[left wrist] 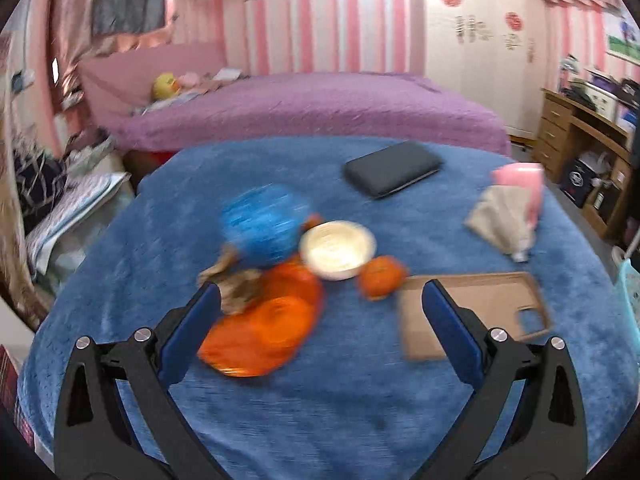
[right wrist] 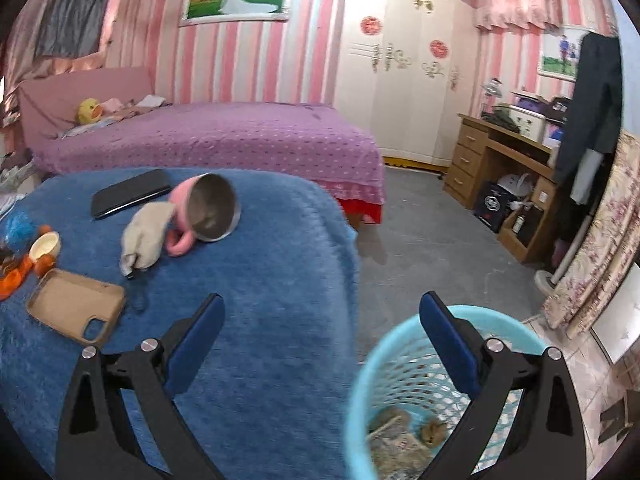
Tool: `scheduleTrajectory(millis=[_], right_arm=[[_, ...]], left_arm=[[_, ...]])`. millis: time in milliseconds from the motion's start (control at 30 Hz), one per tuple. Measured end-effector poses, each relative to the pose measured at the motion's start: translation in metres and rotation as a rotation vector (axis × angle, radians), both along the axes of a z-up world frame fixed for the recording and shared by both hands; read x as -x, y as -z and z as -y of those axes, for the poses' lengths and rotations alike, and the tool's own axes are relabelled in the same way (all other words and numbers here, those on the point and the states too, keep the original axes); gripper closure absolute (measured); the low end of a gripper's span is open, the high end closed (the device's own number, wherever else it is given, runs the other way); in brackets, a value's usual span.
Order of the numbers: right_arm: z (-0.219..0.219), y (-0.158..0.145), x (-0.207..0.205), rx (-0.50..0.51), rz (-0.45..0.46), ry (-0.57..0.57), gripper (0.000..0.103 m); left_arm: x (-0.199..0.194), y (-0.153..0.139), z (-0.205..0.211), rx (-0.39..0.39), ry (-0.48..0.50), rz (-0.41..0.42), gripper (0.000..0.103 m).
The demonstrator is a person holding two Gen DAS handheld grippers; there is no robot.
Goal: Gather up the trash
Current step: 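Grasp the orange plastic cup with the left gripper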
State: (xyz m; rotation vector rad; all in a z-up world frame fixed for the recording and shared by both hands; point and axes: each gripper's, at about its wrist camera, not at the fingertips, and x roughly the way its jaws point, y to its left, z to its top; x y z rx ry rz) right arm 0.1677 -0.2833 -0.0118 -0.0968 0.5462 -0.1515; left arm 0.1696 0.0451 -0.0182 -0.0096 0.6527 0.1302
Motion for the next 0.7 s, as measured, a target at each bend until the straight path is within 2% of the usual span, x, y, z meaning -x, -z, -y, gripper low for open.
scheduleTrajectory(millis=[67,167,233,400,700], right_arm=[[-0.011,0.004,-0.002,0.023,-0.012,-0.011,0.007],[-0.024,0.008,-0.007,0.041,-0.030,-0.028,0.007],[-0.028,0.010,-0.010,0.049,-0.039,-0.031,0.007],[-0.034,0.010,-0.016,0.037,-0.056,-0.036,0.007],[-0.053,0.015,-0.018,0.085,-0.077,-0.068,0.007]], left_arm=[[0.001,0.006,-0.019,0.007,-0.015,-0.013,0.010],[0.000,0.019,-0.036,0.012,-0.007,-0.057,0.024],[-0.004,0.028,-0.041,0.027,0.018,-0.098,0.038],[-0.013,0.037,-0.040,0.017,0.045,-0.136,0.053],[-0.020,0.046,-0.030,0.051,0.082,-0.170,0.054]])
